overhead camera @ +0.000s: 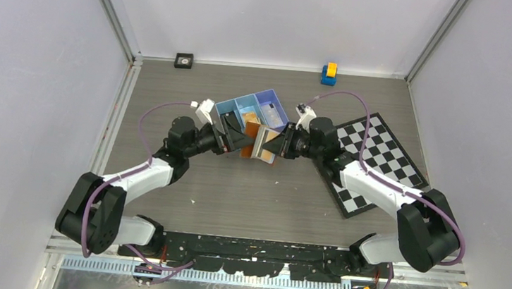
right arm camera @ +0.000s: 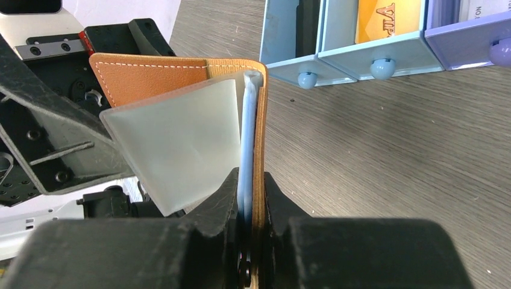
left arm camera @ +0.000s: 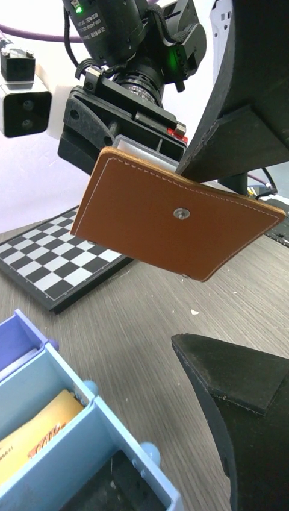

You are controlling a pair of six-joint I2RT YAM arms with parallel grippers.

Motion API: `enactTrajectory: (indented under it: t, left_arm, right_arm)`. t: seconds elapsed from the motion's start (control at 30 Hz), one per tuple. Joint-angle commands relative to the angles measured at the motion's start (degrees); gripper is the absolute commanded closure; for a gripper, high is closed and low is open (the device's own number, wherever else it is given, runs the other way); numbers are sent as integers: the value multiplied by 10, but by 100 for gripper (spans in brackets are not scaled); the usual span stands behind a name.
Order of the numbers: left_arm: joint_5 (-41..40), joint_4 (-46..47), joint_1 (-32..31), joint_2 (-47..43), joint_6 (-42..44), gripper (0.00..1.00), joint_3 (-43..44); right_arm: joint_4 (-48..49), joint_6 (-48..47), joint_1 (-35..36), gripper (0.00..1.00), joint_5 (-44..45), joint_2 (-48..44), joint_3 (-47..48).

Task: Take the credit cards out of the card holder
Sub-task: Remove the credit card from the card holder.

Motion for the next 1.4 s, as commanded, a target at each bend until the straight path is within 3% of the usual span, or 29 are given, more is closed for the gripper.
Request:
enactTrajectory:
  t: [0.0,0.37,0.83,1.17,1.37]
  left_arm:
    - [-5,-21,-22,-3,41,1,32]
    - [-84,-37,-34,-107,85,0,-3]
    - [-120,-133,-76,-39,129,1,60]
    - [-89,-111,-76,-13,120,28,62]
    - [-71,-99,-75,-5,117,50,62]
  right_arm:
    - [11,-4,-1,100,-18,3,34]
    - [-20,-4,-1,99,-10,22,52]
    - [4,2,3,100,-41,22,49]
    - [29,3,4,94,-71,22,42]
    - [40,3,5,93,-80,20,39]
